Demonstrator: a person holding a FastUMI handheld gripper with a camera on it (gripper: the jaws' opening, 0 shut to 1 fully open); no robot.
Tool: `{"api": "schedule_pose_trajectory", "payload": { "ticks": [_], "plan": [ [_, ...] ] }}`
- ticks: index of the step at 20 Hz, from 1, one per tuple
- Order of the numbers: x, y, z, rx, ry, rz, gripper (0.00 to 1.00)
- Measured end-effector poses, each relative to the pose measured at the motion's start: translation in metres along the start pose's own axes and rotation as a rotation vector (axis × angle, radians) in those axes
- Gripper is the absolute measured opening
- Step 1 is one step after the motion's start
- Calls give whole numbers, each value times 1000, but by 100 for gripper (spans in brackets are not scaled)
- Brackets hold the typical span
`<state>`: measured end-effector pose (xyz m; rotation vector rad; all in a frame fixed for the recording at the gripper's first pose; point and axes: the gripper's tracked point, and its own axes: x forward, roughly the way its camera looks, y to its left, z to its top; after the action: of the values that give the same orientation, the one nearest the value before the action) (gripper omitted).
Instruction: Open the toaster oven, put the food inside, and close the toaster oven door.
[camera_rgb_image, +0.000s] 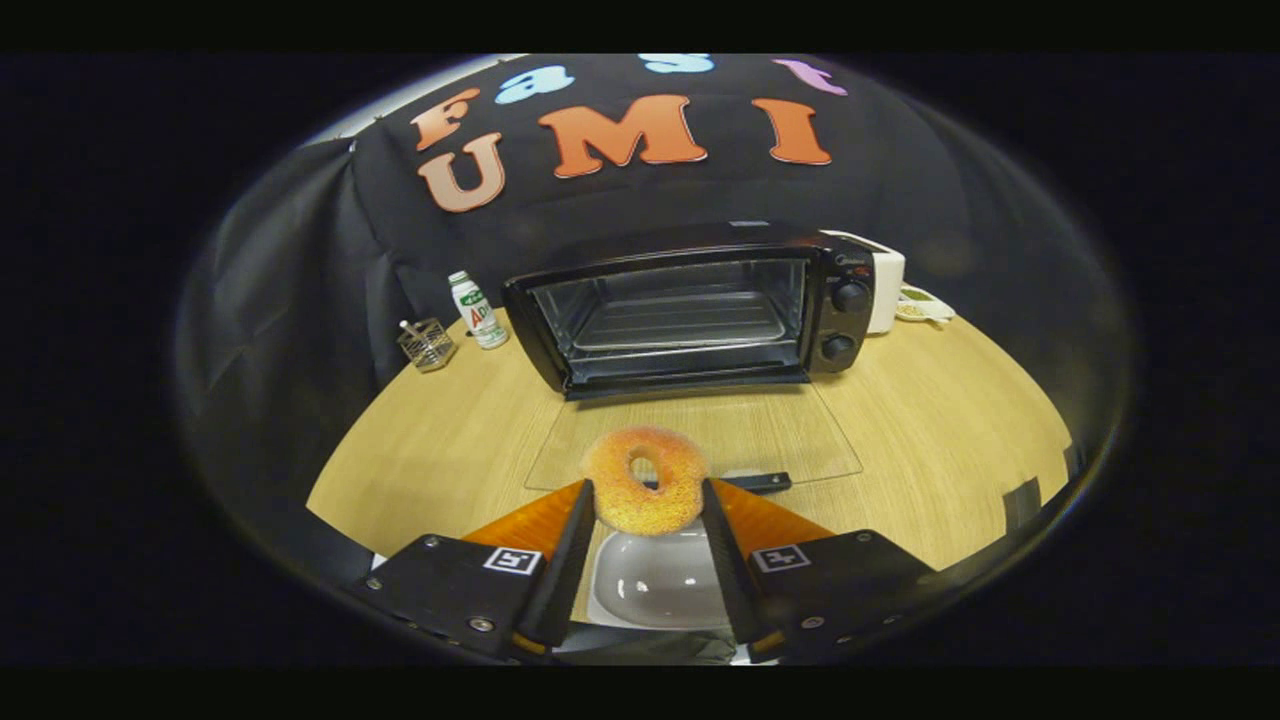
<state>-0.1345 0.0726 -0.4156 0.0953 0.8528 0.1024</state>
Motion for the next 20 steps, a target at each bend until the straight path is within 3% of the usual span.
{"api": "schedule_pose_trajectory", "payload": {
  "ticks": [9, 17, 20],
  "plan": [
    [57, 10, 58, 236, -57, 103, 61],
    [106, -11, 110, 495, -103, 139, 61],
    [122, -16, 121, 526, -115, 135, 61]
  ]
}}
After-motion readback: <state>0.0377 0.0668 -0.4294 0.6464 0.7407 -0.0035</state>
